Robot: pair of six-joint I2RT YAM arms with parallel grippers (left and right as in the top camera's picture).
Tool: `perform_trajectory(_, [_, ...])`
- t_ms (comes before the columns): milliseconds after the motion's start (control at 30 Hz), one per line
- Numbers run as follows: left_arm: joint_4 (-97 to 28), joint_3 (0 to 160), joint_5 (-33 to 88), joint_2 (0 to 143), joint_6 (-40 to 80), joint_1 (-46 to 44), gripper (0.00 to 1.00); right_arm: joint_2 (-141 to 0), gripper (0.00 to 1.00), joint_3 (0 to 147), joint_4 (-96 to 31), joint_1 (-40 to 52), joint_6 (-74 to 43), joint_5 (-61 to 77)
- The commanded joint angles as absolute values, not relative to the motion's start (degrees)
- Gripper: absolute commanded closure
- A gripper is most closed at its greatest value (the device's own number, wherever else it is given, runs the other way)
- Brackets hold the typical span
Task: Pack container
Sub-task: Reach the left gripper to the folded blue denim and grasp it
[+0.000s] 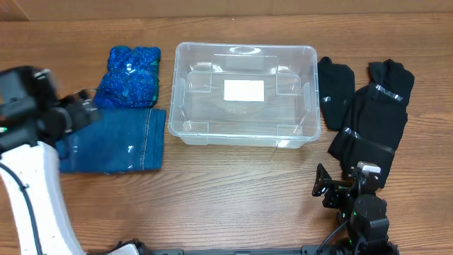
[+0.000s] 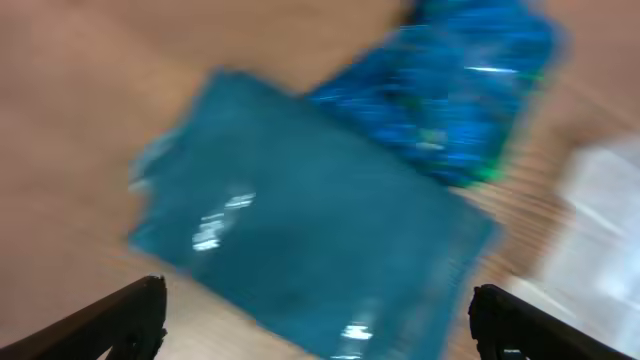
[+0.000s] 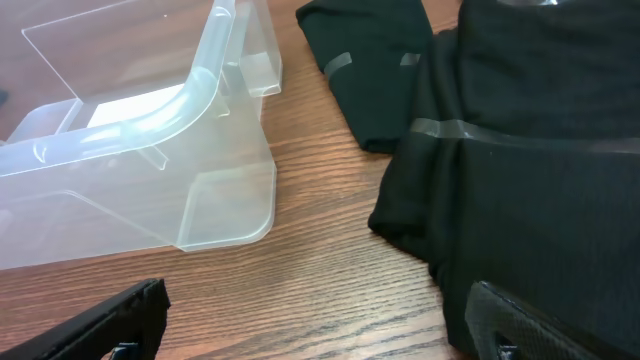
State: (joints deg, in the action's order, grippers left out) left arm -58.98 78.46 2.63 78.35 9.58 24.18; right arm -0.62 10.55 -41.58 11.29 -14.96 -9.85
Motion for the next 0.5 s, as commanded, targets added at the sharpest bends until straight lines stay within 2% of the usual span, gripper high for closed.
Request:
perform_trajectory(0, [-58.3,79.9,1.6,82.3,6.9,36.9,0.0,-0.2,0.0,9.5,-41.5,11.2,-15.0,-10.2])
perform_trajectory(100, [-54.7,79.9,16.4,88.8,-5.7,44.7,0.0,-0.2,0.0,9.5,-41.5,11.2,-15.0,-10.2])
perform_trajectory(133, [-53.5,79.9,19.0,95.4,-14.2,45.8,0.0,-0.2,0.0,9.5,-41.5,11.2,-15.0,-10.2])
perform_trajectory(167, [-53.0,79.9,19.1,98.1,-16.3,45.8,0.0,-0.2,0.0,9.5,-41.5,11.2,-15.0,-10.2])
perform_trajectory(367, [-48.6,79.9,20.0,111.4,-18.0,45.7,0.0,-0.2,0.0,9.5,-41.5,11.2,-15.0,-10.2])
perform_trajectory(467, [-45.8,79.9,26.1,115.4,-18.0,45.6,0.01,-0.2,0.0,9.5,-41.5,11.2,-15.0,-10.2])
